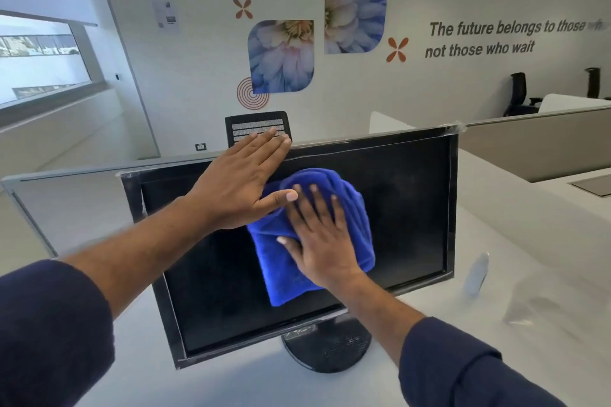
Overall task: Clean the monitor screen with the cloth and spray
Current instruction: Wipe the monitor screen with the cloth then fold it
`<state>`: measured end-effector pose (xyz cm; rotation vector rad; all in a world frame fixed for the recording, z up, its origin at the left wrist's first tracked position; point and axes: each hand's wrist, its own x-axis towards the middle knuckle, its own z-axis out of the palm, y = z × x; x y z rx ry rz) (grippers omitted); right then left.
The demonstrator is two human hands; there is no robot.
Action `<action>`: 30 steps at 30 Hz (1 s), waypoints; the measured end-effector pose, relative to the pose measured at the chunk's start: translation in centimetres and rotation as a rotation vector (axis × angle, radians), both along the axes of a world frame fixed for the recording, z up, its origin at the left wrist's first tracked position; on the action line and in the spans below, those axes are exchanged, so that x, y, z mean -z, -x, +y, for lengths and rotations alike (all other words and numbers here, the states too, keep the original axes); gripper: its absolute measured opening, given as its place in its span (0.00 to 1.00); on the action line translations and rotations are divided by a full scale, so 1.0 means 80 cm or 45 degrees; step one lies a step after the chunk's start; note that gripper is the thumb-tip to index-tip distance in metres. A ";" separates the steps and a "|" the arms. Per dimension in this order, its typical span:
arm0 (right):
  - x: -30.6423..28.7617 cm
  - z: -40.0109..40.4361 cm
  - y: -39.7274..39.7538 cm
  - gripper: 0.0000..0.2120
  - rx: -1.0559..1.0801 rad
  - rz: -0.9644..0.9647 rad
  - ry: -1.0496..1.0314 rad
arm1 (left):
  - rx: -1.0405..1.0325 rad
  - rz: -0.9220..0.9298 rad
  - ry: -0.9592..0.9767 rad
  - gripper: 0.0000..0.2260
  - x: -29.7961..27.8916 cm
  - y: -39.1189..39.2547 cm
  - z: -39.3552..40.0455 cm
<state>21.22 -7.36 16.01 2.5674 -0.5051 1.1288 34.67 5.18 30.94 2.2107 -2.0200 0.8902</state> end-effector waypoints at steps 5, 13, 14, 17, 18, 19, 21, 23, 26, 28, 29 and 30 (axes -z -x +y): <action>-0.013 -0.075 0.053 0.33 0.338 -0.235 -0.388 | -0.062 -0.014 0.009 0.43 0.006 0.003 0.000; -0.033 -0.034 0.014 0.34 0.219 -0.294 -0.453 | -0.123 0.040 0.003 0.44 0.006 0.006 0.001; -0.031 -0.016 0.003 0.33 0.138 -0.226 -0.362 | -0.118 0.063 -0.005 0.44 0.004 0.005 0.002; -0.027 0.036 -0.029 0.31 -0.088 -0.060 -0.156 | -0.108 0.136 -0.035 0.46 -0.002 0.006 0.005; -0.027 0.050 -0.038 0.30 -0.147 -0.025 -0.114 | -0.104 0.154 -0.042 0.47 -0.004 0.007 0.006; -0.029 0.061 -0.046 0.28 -0.186 0.010 -0.070 | -0.099 0.168 -0.045 0.47 -0.005 0.009 0.006; -0.033 0.071 -0.055 0.26 -0.199 0.086 0.024 | -0.092 0.189 -0.043 0.47 -0.006 0.011 0.008; -0.036 0.062 -0.055 0.25 -0.204 0.152 0.085 | -0.094 0.204 -0.037 0.47 -0.007 0.012 0.009; -0.039 0.029 -0.038 0.27 -0.201 0.166 0.123 | -0.094 0.200 -0.033 0.47 -0.007 0.013 0.005; -0.042 -0.003 -0.018 0.29 -0.129 0.099 0.067 | -0.090 0.188 -0.034 0.47 -0.006 0.014 0.003; -0.043 -0.021 -0.006 0.30 -0.081 0.067 0.027 | -0.092 0.185 -0.033 0.46 -0.005 0.013 0.002; -0.044 -0.042 0.009 0.31 -0.032 0.034 -0.021 | -0.100 0.178 -0.033 0.46 -0.004 0.012 0.002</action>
